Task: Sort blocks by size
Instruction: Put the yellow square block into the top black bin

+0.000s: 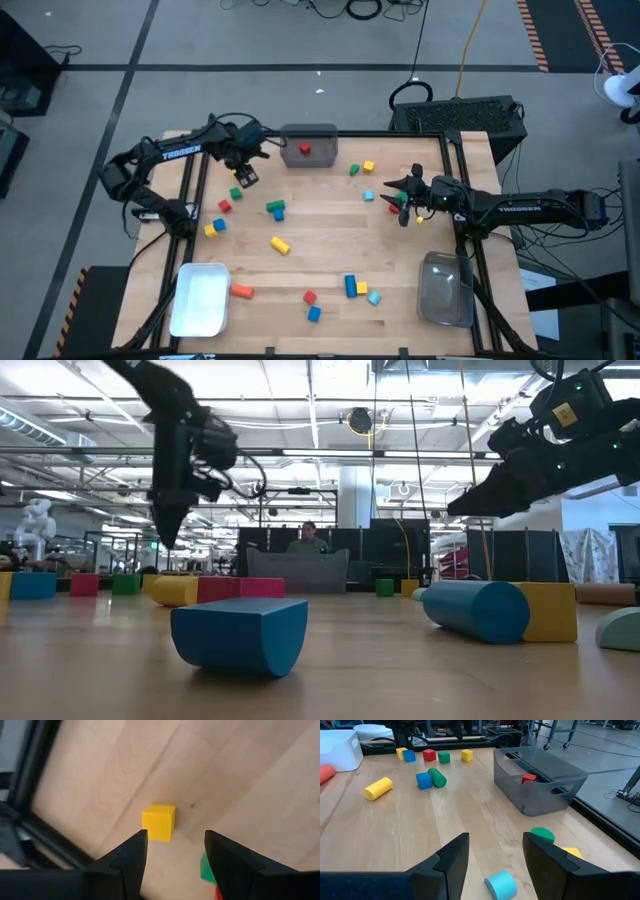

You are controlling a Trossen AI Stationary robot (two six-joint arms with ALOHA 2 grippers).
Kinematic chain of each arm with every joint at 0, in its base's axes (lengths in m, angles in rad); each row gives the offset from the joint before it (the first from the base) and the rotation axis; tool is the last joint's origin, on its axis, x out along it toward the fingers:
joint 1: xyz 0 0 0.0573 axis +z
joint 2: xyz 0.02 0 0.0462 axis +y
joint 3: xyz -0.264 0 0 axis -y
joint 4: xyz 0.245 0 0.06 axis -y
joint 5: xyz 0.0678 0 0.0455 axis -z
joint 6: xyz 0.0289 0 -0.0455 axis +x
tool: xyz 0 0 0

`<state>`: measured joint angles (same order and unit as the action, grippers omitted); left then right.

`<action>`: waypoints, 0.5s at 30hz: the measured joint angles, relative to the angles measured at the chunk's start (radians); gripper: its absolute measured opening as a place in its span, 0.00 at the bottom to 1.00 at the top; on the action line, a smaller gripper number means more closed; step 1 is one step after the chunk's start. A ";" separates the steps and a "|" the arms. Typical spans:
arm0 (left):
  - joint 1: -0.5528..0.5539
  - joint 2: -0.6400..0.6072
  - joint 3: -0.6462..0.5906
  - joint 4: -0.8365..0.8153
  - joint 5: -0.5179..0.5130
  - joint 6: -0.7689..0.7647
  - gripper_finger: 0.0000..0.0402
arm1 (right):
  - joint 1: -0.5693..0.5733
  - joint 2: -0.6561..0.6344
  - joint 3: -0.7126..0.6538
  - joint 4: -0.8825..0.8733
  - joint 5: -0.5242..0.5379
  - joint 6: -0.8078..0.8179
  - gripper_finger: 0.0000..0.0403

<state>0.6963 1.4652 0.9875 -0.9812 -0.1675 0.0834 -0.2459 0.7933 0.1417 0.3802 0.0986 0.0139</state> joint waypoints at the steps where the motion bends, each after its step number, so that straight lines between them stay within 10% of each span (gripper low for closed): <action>1: 0.011 -0.007 -0.025 0.016 0.004 0.000 0.50 | 0.000 0.000 0.000 0.002 0.000 0.000 0.44; 15: 0.104 -0.013 -0.183 0.203 0.007 0.035 0.50 | 0.000 0.000 0.000 0.026 0.000 0.005 0.44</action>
<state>0.8001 1.4521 0.8042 -0.7786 -0.1604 0.1182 -0.2459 0.7933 0.1417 0.4061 0.0990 0.0185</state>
